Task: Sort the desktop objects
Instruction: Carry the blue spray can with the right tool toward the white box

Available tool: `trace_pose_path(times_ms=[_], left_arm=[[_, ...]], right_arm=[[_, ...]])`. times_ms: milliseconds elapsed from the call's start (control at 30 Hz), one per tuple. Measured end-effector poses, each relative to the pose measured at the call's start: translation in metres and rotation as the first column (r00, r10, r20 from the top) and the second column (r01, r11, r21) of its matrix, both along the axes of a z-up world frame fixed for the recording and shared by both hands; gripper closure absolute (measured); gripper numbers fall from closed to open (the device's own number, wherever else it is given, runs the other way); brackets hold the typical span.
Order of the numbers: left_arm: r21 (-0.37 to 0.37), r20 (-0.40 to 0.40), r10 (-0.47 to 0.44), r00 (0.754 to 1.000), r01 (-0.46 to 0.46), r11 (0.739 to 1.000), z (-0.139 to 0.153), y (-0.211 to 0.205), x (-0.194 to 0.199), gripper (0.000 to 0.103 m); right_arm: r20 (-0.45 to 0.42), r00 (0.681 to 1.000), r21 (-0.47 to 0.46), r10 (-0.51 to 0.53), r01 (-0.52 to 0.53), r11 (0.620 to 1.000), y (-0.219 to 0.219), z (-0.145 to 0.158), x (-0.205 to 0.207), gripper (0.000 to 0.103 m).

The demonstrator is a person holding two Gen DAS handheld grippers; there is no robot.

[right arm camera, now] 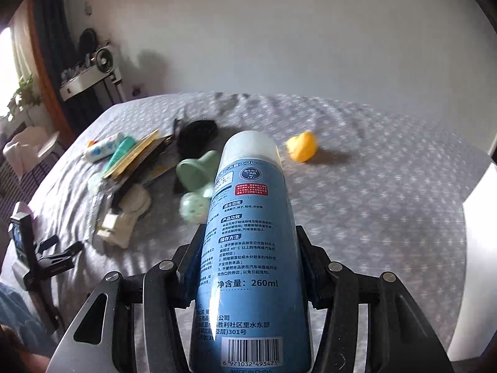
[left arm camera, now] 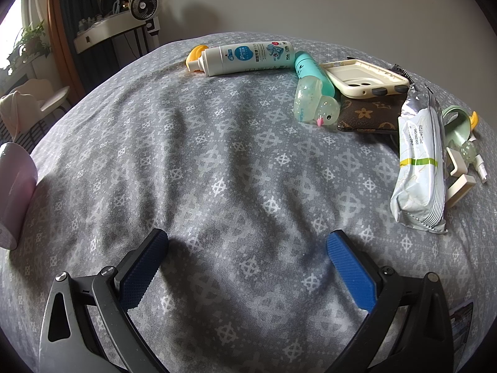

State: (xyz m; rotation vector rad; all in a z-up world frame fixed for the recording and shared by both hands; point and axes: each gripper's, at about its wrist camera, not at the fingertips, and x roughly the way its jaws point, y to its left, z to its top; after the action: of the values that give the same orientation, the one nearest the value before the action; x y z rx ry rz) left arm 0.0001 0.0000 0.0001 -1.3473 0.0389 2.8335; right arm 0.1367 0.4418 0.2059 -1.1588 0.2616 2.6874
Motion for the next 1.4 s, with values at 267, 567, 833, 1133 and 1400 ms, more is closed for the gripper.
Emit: trace_pose_path(times_ms=[267,567,833,1133,1400], left_arm=[[0.000,0.000,-0.001,1.000,0.001,1.000,0.000,0.000,0.000,0.000],[0.000,0.000,-0.001,1.000,0.001,1.000,0.000,0.000,0.000,0.000],[0.000,0.000,-0.002,1.000,0.002,1.000,0.000,0.000,0.000,0.000],[0.000,0.000,-0.003,1.000,0.003,1.000,0.000,0.000,0.000,0.000],[0.000,0.000,-0.004,1.000,0.004,1.000,0.000,0.000,0.000,0.000]], right_arm=[[0.019,0.964,0.101,-0.267,0.264,0.959,0.087,-0.016,0.016,0.053],[0.038,0.938,-0.014,-0.344,0.344,0.939,0.117,-0.045,0.031,0.053],[0.002,0.937,-0.043,-0.349,0.349,0.936,0.106,-0.041,0.025,0.049],[-0.157,0.911,0.032,-0.383,0.392,0.920,0.070,0.018,0.050,0.009],[-0.229,0.924,0.012,-0.308,0.319,0.948,0.017,0.080,0.046,0.009]])
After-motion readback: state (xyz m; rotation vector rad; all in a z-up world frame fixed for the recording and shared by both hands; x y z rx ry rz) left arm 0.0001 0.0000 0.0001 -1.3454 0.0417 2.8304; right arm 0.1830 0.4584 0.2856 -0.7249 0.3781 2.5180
